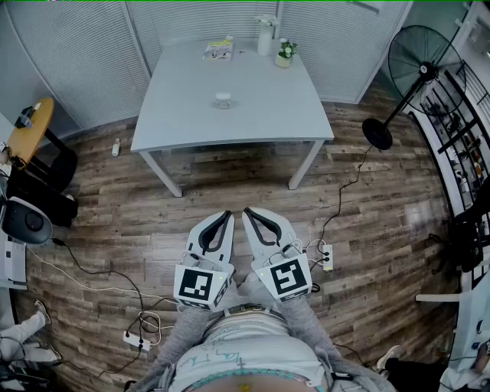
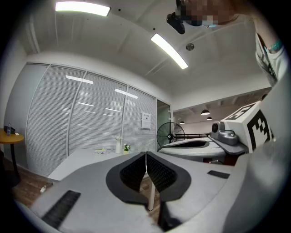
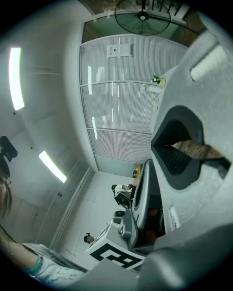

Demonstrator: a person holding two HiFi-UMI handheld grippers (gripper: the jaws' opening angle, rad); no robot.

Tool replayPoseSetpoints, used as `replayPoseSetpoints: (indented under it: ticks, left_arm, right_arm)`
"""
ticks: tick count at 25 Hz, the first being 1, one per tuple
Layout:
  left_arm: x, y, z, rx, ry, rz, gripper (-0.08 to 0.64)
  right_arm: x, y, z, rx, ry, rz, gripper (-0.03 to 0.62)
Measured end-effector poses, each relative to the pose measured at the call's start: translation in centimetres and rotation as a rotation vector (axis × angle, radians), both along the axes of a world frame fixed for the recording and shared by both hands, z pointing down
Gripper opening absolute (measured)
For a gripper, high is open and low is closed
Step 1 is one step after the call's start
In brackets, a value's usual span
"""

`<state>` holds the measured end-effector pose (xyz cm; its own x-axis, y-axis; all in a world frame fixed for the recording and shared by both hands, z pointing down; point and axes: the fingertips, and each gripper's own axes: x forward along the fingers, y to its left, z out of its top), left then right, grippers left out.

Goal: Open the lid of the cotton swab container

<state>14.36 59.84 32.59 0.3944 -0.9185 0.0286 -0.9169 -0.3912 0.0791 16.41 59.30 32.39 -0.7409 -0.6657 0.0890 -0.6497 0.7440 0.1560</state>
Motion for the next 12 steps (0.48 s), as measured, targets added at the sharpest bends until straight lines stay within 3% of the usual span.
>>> replayPoseSetpoints:
  ticks: [4, 12]
  left_arm:
    - [0.1, 0.2, 0.1, 0.001, -0.001, 0.001, 0.003]
    - [0.1, -0.6, 0.0, -0.005, 0.014, -0.001, 0.003]
  right_arm:
    - [0.6, 0.0, -1.0, -0.013, -0.066, 0.014, 0.000]
    - [1.0, -1.0, -0.4, -0.027, -0.068, -0.009, 0.000]
